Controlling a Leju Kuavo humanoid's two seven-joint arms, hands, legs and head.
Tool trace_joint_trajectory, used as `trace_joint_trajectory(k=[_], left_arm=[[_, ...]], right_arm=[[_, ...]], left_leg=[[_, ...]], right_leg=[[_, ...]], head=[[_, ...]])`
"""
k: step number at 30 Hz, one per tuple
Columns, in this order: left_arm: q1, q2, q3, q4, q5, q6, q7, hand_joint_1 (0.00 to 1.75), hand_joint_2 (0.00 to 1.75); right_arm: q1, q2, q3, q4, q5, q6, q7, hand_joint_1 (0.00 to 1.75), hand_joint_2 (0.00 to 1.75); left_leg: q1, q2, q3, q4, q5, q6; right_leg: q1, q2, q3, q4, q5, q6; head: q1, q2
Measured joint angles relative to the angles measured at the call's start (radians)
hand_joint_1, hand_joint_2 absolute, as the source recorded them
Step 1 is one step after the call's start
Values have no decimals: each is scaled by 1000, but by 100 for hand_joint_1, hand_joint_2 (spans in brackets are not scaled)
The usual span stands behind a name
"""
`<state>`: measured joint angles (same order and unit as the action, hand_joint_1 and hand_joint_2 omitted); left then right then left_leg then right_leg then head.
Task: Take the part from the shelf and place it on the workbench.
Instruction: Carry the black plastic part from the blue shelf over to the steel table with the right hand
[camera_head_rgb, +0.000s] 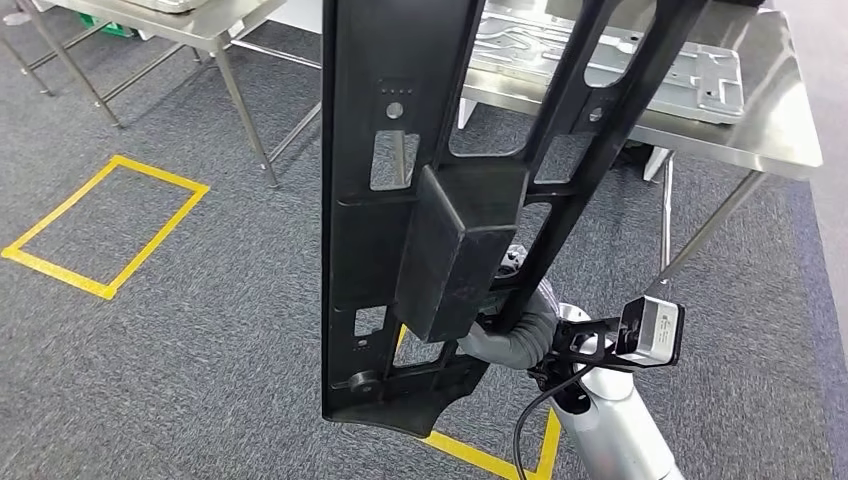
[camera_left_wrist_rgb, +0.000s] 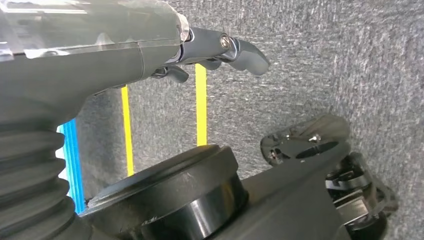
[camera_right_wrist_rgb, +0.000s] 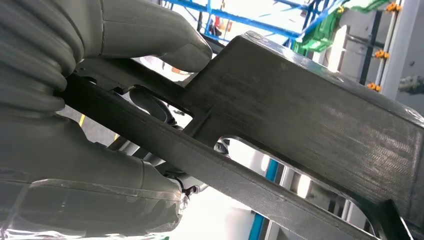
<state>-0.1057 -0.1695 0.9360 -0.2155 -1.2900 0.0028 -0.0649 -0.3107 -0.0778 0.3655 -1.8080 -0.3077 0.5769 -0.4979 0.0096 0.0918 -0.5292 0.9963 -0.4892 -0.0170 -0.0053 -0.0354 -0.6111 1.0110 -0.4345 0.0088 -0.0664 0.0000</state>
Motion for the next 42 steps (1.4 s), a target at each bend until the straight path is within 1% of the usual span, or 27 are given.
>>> trace_joint_trajectory(k=[2,3,5,6,7,8,9,11,13,15,16,18,20,21,22,23,24,26,28,31,33,35,37,38,39,41,42], left_arm=[[0,0,0,0,-2,0,1,0,175],[0,0,0,0,-2,0,1,0,175],[1,0,0,0,-2,0,0,0,175],[-1,0,0,0,-2,0,-1,0,175],[-2,0,1,0,-3,0,-2,0,175],[-4,0,1,0,-4,0,-3,0,175],[-5,0,1,0,-5,1,-3,0,175],[-4,2,1,0,-6,2,-5,0,175],[-4,4,0,0,-7,4,-6,0,175],[-8,4,0,0,-8,4,-6,0,175],[-11,4,0,0,-8,4,-6,0,175],[-14,3,-1,0,-9,3,-6,0,175],[-12,2,-1,0,-9,2,-6,0,175],[-9,3,-1,0,-9,2,-6,0,175],[-7,3,-1,0,-9,1,-4,0,175],[-6,3,-1,0,-9,1,-3,0,175],[-6,3,-1,0,-9,1,-2,0,175],[-6,3,-1,0,-9,1,0,0,175],[-6,3,-1,0,-9,1,2,0,175],[-8,3,-1,0,-8,1,3,0,175],[-9,3,-1,0,-6,1,3,0,175],[-7,3,0,0,-4,1,2,0,175],[-6,3,0,0,-1,1,-1,0,175],[-7,3,0,0,-1,1,-3,0,175],[-8,3,0,0,-1,1,-4,0,175],[-6,4,0,0,-3,3,-3,0,175],[-4,4,0,0,-2,4,-3,0,175]], right_arm=[[-2,0,-1,-1,-1,0,2,171,175],[-3,1,-1,-1,-1,0,3,171,175],[-3,2,0,-1,-2,0,4,171,175],[-2,3,0,-1,-2,0,4,171,175],[-1,3,0,0,-2,0,4,171,175],[0,3,0,1,-2,0,4,171,175],[0,3,0,1,-2,0,4,171,175],[-1,5,0,1,-2,-1,6,171,175],[-4,7,0,1,-2,-2,11,171,175],[-5,8,0,1,-2,-3,16,171,175],[-5,9,0,1,-2,-3,17,171,175],[-5,9,-2,1,-3,-4,17,171,175],[-5,9,-3,2,-4,-4,15,171,175],[-3,9,-3,3,-4,-4,15,171,175],[-2,9,-3,5,-4,-3,14,171,175],[-1,8,-3,7,-4,-2,13,171,175],[-2,8,-3,8,-4,-1,13,171,175],[-6,9,-4,9,-4,-1,13,171,175],[-11,9,-4,9,-5,0,13,171,175],[-14,9,-5,10,-7,-1,14,171,175],[-19,10,-5,10,-9,-1,14,171,175],[-23,11,-5,10,-11,-2,15,171,175],[-22,13,-5,11,-12,-3,19,171,175],[-22,14,-5,12,-12,-4,22,171,175],[-22,14,-5,12,-12,-4,23,171,175],[-22,14,-5,12,-12,-4,24,171,175],[-22,14,-5,12,-12,-4,24,171,175]], left_leg=[[4,-19,-4,27,-23,-10],[6,-39,-22,68,-48,-14],[8,-75,-87,202,-111,-17],[8,-81,-119,262,-130,-18],[8,-84,-137,292,-130,-18],[8,-85,-136,281,-109,-16],[8,-90,-117,233,-72,-12],[8,-124,-60,96,-1,-1],[7,-154,-30,23,18,7],[6,-149,-25,12,15,14],[7,-140,-24,7,18,20],[11,-118,-18,-3,24,32],[10,-94,-16,-6,24,39],[9,-82,-17,-6,22,40],[9,-69,-16,-5,21,39],[9,-57,-15,-5,18,38],[9,-45,-12,-4,16,36],[7,-27,-5,-1,7,28],[1,-13,2,2,-3,17],[0,4,12,1,-12,1],[5,-25,0,41,-42,-9],[7,-68,-58,162,-104,-14],[7,-83,-123,282,-142,-15],[7,-84,-135,296,-134,-15],[7,-84,-128,269,-105,-13],[7,-87,-73,136,-25,-3],[5,-91,-48,72,0,3]], right_leg=[[-4,18,6,-6,1,-12],[-7,26,10,-9,2,-18],[-6,43,10,-9,2,-26],[-4,54,11,-9,1,-27],[-3,66,11,-9,1,-28],[-2,78,12,-8,1,-27],[-1,92,14,-7,0,-27],[0,116,15,-3,-2,-22],[-2,136,8,0,0,-12],[-5,154,1,-1,4,3],[-6,150,-2,2,3,9],[-3,110,-25,49,-26,17],[-4,61,-88,172,-85,23],[-6,51,-123,237,-108,26],[-9,46,-145,276,-114,29],[-11,41,-148,278,-102,31],[-13,35,-129,239,-73,32],[-12,-2,-54,98,-11,28],[-5,-28,-8,11,11,18],[-2,-9,-5,1,8,1],[-7,4,0,-5,9,-12],[-8,15,2,-7,9,-21],[-5,26,3,-7,7,-25],[-3,31,3,-6,7,-25],[-3,37,5,-6,6,-25],[-2,48,9,-4,4,-22],[0,53,8,-2,3,-18]], head=[[0,0],[0,0],[0,0],[0,0],[0,0],[0,0],[0,0],[0,0],[0,0],[0,0],[0,0],[0,0],[0,0],[0,0],[0,0],[0,0],[0,0],[0,0],[0,0],[0,0],[0,0],[0,0],[0,0],[0,0],[0,0],[0,0],[0,0]])
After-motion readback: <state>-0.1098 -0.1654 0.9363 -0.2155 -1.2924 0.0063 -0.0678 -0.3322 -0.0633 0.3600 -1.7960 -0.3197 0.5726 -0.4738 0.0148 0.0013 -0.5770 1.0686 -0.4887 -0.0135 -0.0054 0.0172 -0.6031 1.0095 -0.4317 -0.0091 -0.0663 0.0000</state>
